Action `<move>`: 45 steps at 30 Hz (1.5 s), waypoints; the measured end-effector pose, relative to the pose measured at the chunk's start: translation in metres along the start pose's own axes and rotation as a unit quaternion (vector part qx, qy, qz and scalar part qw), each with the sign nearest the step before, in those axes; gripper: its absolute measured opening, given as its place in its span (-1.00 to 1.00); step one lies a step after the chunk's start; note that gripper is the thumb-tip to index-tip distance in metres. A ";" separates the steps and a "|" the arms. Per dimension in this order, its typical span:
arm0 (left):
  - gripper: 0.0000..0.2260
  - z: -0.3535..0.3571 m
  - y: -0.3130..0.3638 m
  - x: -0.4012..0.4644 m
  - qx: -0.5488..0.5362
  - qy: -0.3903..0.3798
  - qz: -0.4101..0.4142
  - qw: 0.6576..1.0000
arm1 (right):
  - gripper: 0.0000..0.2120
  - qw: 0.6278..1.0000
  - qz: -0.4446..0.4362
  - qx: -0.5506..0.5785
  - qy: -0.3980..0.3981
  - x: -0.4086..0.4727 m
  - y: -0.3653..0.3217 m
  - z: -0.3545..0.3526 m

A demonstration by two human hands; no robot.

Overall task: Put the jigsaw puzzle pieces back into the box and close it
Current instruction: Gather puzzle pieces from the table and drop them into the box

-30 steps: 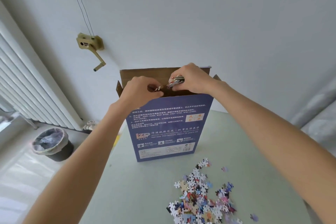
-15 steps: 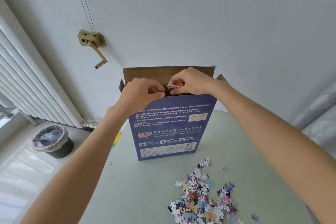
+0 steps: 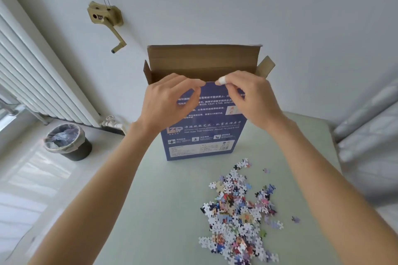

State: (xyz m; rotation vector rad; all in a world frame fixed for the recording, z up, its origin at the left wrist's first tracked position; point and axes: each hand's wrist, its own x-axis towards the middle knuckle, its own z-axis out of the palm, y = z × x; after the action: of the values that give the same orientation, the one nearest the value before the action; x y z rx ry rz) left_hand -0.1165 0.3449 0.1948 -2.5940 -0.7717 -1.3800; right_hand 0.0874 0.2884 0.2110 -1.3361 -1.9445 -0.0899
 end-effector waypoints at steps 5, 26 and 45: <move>-0.85 0.031 0.037 -0.073 -0.116 -0.033 -0.013 0.993 | -0.82 0.995 0.096 -0.024 0.012 -0.125 0.003 0.013; -0.10 0.162 0.128 -0.263 -0.069 -0.581 -0.305 0.752 | -0.03 0.802 0.471 -0.091 -0.356 -0.330 0.012 0.135; -0.39 0.157 0.127 -0.262 -0.143 -0.518 -0.375 0.755 | -0.46 0.774 0.510 0.069 -0.369 -0.322 0.021 0.121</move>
State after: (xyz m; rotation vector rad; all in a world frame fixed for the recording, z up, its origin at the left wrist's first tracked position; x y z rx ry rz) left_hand -0.0587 0.1842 -0.0888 -3.3704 -2.0158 0.1862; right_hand 0.0912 0.1047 -0.0802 -2.3505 -1.4033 1.2412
